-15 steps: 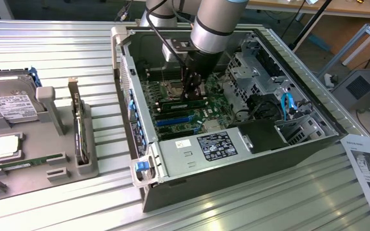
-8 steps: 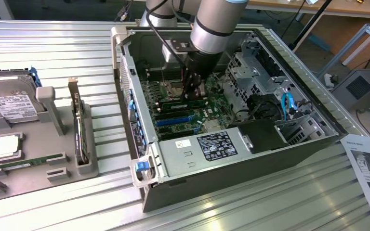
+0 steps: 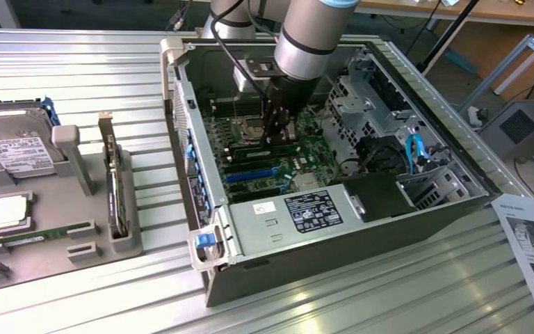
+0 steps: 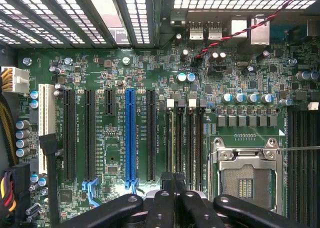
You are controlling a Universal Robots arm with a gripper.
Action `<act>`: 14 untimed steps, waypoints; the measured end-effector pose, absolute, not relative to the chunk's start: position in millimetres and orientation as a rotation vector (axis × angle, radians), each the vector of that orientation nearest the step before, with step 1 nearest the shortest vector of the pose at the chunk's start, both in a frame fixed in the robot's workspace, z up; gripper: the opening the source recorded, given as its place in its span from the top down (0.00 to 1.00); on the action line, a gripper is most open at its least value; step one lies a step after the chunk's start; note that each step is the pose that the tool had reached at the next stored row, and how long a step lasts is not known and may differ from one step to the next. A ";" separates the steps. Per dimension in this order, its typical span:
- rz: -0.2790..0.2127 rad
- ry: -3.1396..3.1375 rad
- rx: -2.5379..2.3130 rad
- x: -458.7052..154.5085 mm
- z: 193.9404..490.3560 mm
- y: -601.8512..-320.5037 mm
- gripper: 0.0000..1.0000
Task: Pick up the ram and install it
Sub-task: 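Press down the ram until it locks into place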
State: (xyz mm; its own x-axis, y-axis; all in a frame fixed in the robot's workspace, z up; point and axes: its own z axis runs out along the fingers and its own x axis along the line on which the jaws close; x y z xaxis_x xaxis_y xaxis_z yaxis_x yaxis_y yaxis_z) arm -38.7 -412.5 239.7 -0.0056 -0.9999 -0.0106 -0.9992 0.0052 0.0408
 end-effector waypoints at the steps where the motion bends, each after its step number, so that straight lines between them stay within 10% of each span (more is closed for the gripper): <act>1: -0.057 -2.212 2.200 -38.8 239.5 -412.5 0.89; 14: -0.057 -2.212 2.200 -38.8 234.3 -412.5 0.89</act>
State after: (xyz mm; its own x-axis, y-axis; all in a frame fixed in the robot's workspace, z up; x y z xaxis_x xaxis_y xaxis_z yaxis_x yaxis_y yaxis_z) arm -38.8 -412.5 234.3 -0.0056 -0.9999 -0.0105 -0.9992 0.0051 0.0409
